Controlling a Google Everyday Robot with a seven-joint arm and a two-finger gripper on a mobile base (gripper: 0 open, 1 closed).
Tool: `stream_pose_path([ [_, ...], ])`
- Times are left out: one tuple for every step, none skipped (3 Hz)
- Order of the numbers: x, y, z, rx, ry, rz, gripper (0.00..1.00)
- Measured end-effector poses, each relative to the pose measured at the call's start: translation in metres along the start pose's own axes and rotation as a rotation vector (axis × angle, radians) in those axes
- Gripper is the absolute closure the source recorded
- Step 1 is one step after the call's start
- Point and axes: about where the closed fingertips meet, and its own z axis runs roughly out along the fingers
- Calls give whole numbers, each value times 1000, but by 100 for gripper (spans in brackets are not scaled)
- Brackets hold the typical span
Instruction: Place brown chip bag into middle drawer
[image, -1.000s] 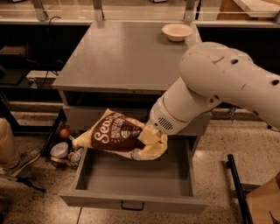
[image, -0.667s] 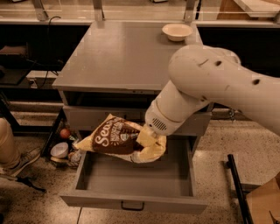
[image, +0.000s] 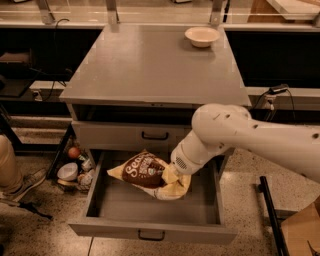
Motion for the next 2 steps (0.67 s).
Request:
stream_pose_path([
  [10, -35, 59, -4, -71, 101, 100],
  [6, -67, 112, 8, -150, 182, 100],
])
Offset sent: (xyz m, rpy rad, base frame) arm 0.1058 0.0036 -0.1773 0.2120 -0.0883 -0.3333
